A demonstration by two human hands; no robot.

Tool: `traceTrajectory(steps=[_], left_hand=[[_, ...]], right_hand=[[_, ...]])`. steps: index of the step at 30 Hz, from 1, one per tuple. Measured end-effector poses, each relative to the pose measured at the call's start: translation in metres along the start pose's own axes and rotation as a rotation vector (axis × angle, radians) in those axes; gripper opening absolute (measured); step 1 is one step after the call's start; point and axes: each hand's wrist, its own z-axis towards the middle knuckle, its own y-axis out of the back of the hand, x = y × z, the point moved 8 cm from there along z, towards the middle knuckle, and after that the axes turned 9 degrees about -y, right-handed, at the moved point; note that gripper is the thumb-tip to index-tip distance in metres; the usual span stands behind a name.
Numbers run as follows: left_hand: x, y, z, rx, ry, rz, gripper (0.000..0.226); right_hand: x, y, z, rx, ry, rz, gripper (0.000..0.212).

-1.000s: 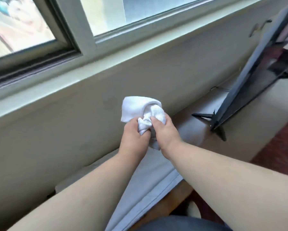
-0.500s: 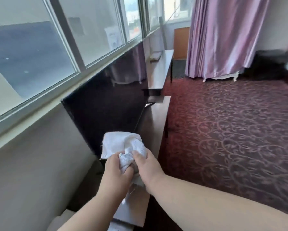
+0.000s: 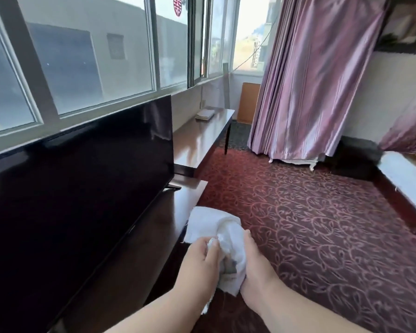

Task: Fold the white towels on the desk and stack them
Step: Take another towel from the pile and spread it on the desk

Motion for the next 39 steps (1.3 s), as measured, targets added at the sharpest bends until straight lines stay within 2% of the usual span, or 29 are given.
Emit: traceTrajectory(steps=[4, 10, 15, 18, 24, 26, 31, 36, 39], left_hand=[[0.027, -0.018, 0.074, -0.041, 0.079, -0.078, 0.037], [0.076, -0.048, 0.238, -0.068, 0.122, -0.175, 0.033], [0.07, -0.068, 0.406, -0.01, 0.092, -0.122, 0.027], [0.065, -0.081, 0.485, 0.0, 0.086, -0.129, 0.026], [0.097, -0.116, 0.61, 0.003, 0.135, -0.113, 0.013], [0.111, -0.127, 0.655, -0.005, 0.147, -0.082, 0.012], [0.133, -0.149, 0.777, -0.092, 0.197, -0.004, 0.03], [0.154, -0.16, 0.891, -0.24, 0.259, 0.011, 0.027], [0.174, -0.15, 0.946, -0.375, 0.27, 0.014, 0.011]], right_hand=[[0.052, 0.004, 0.057, 0.007, 0.065, -0.033, 0.045], [0.169, 0.003, 0.174, -0.069, 0.226, -0.114, 0.029], [0.299, -0.023, 0.271, -0.164, 0.336, -0.239, 0.019], [0.357, -0.029, 0.318, -0.185, 0.372, -0.227, 0.011], [0.438, -0.016, 0.434, -0.139, 0.291, -0.152, 0.009], [0.47, -0.012, 0.482, -0.112, 0.255, -0.152, 0.017], [0.563, -0.018, 0.598, -0.018, 0.126, -0.085, 0.047], [0.66, -0.054, 0.706, 0.096, 0.046, -0.228, 0.039], [0.691, -0.082, 0.763, 0.203, 0.016, -0.336, 0.034]])
